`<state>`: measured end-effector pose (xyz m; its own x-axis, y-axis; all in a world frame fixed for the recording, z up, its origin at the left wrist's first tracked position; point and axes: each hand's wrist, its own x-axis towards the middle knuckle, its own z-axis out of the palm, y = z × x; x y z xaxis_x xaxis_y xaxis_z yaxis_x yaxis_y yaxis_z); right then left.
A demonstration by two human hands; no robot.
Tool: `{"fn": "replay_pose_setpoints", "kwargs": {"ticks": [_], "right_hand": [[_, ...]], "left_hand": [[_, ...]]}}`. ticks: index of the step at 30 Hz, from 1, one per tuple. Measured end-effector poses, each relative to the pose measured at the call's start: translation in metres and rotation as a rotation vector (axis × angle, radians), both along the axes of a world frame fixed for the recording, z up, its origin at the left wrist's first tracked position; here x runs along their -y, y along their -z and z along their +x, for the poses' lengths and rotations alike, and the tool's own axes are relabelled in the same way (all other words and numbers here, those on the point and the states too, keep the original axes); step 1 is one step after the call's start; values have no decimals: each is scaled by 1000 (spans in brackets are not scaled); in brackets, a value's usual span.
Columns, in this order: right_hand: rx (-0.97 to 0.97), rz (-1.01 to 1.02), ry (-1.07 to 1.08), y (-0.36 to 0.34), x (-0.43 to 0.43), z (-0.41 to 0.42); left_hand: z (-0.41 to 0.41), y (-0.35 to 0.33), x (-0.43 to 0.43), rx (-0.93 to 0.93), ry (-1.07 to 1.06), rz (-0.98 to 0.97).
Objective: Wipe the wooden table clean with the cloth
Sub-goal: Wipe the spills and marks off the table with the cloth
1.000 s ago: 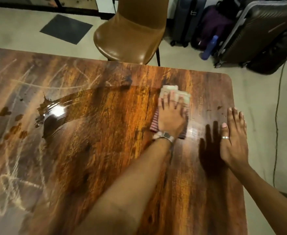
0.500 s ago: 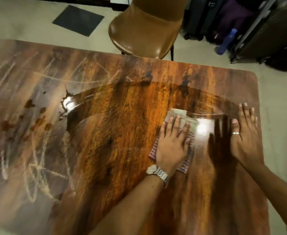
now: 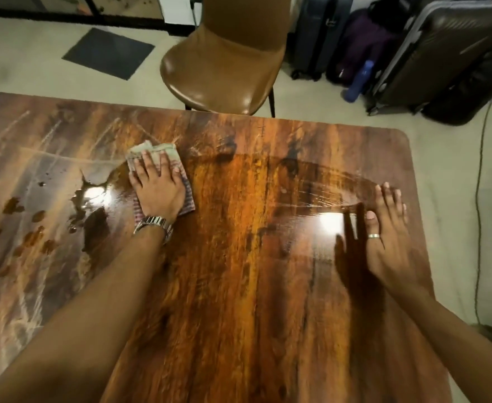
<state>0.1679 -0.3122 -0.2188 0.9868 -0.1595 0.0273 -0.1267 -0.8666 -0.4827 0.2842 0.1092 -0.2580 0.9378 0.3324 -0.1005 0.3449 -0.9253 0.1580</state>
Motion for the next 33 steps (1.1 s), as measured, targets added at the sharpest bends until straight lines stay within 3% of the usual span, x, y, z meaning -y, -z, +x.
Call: {"fn": "replay_pose_setpoints", "kwargs": {"ticks": [8,16,20,24,33], "right_hand": [[45,-24,105,0,77,7],[-7,-87,203,9,141,-12],[-47,-71,217,14,140,-4],[-107,-27,169,37,89,-54],[-150,-302,-20,50,53,-82]], "left_hand": [[40,0,225,35,369,-27],[-45,-3,448,-19,597,-167],[-58,-1,456,-29,664,-121],[-48,2,448,-36,754,-68],[31,1,409,-49,732,-21]]}}
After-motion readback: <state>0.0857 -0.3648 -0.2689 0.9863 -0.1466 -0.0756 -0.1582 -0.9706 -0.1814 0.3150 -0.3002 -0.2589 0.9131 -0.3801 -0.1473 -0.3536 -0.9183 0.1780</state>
